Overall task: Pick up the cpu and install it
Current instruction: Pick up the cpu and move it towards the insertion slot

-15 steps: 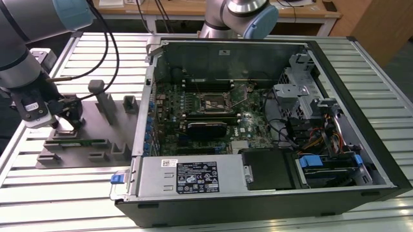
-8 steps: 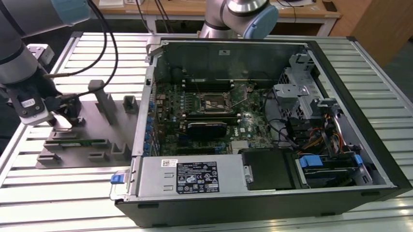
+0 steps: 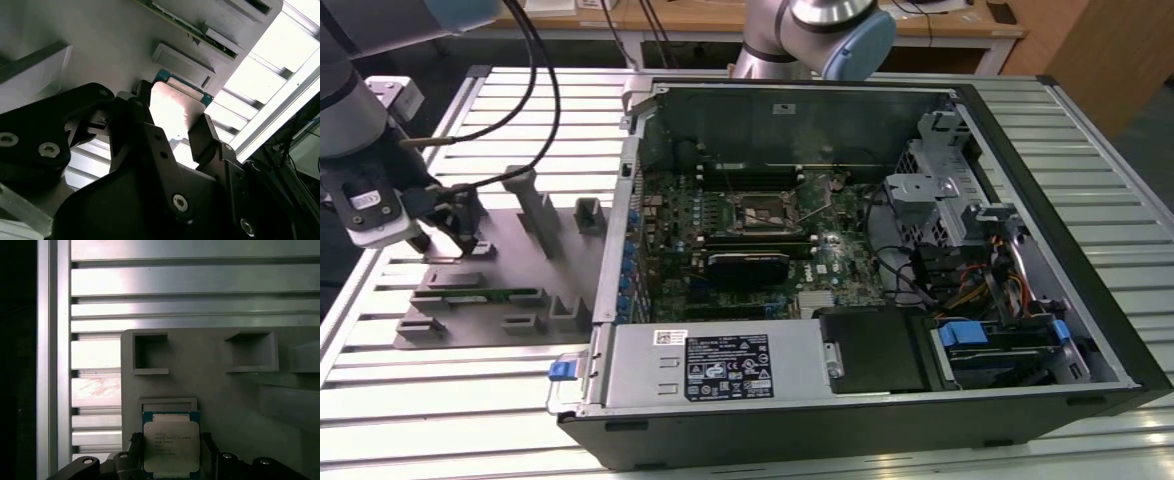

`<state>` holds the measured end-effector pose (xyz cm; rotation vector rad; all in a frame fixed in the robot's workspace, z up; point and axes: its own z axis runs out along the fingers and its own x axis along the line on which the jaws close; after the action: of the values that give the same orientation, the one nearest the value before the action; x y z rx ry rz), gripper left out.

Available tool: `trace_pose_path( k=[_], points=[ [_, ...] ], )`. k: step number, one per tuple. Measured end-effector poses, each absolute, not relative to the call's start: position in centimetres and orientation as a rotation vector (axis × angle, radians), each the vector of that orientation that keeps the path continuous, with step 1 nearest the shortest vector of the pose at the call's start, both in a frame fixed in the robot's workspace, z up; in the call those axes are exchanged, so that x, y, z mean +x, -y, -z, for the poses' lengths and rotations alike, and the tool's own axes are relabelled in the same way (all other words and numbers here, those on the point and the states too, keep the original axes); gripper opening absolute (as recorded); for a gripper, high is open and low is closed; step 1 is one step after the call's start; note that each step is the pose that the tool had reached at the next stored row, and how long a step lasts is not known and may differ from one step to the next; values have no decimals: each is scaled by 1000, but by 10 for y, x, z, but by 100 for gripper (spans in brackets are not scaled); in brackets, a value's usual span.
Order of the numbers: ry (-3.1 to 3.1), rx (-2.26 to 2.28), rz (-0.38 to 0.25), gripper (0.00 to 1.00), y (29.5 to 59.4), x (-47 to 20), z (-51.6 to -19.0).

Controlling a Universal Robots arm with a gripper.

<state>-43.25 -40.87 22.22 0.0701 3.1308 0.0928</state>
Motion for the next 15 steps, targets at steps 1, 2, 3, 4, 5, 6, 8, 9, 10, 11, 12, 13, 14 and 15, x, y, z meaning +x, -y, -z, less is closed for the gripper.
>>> trace_pose_path(
  k=[1, 2, 3, 4, 5, 6, 8, 9, 10, 11, 12, 13, 14, 15],
  points=[
    [-3131, 70, -93, 54, 409, -432, -225],
    [-3131, 70, -93, 54, 409, -432, -227],
    [-3131, 70, -93, 54, 409, -432, -229],
    [-3131, 70, -93, 54, 409, -432, -230],
    [-3131, 70, -93, 54, 409, -432, -232],
    [-3131, 70, -93, 54, 409, -432, -234],
    [-3131, 70, -93, 54, 409, -432, -237],
    [-3131, 70, -93, 54, 409, -432, -239],
    [-3131, 70, -93, 54, 409, -432, -240],
    [-3131, 70, -93, 54, 409, -432, -242],
    [-3131, 70, -93, 54, 409, -432, -244],
    [-3130, 70, -93, 54, 409, -432, -245],
    [-3130, 70, -93, 54, 409, -432, -247],
    [-3130, 70, -93, 54, 409, -432, -249]
  ],
)
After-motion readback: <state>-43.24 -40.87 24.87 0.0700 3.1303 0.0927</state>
